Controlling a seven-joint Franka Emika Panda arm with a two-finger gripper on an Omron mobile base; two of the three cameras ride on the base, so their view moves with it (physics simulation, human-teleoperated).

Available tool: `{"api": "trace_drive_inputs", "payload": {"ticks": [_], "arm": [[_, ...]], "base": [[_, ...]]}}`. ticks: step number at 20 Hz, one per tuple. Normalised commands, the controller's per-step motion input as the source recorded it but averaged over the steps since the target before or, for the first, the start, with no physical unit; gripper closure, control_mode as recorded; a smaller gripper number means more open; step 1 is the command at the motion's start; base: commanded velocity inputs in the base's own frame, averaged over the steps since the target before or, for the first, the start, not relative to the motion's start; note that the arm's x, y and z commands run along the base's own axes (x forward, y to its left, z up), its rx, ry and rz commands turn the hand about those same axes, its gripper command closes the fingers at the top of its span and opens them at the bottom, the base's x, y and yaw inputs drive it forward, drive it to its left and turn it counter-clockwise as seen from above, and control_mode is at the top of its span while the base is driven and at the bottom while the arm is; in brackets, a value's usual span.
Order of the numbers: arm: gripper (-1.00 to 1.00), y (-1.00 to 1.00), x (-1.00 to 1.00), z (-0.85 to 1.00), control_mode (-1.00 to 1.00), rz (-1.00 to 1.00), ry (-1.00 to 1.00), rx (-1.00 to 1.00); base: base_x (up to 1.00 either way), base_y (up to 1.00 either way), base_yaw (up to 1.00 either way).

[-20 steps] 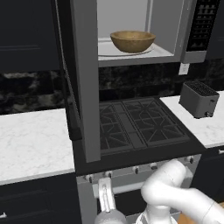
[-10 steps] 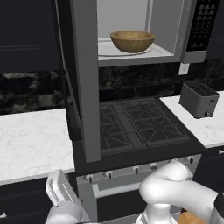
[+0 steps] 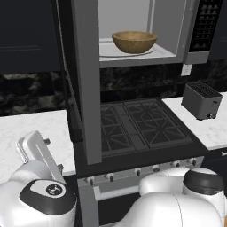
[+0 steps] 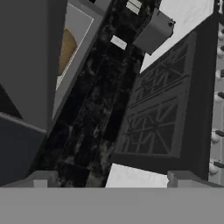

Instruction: Pick the garlic from the sink and place it in the bowl. Then pick the bowl and place it in the microwave. Then close the microwave door and press the start button.

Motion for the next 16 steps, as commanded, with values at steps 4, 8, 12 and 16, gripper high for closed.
{"api": "trace_drive_inputs", "payload": {"ticks": [4,8,12,16], "arm": [[-1.00,-0.96,0.34,0.37,-1.00,-0.08,0.01,0.00],[-1.00,-1.00,0.20,0.39,-1.00,-0.03,0.00,0.01],[-1.00,-1.00,0.10,0.41,-1.00,0.00,-0.02,0.01],[-1.00,-1.00,0.16,0.53,-1.00,0.06,-0.03,0.00]], "base": [[0.00,0.00,0.00],[0.00,0.00,0.00],[0.00,0.00,0.00],[0.00,0.00,0.00]]}}
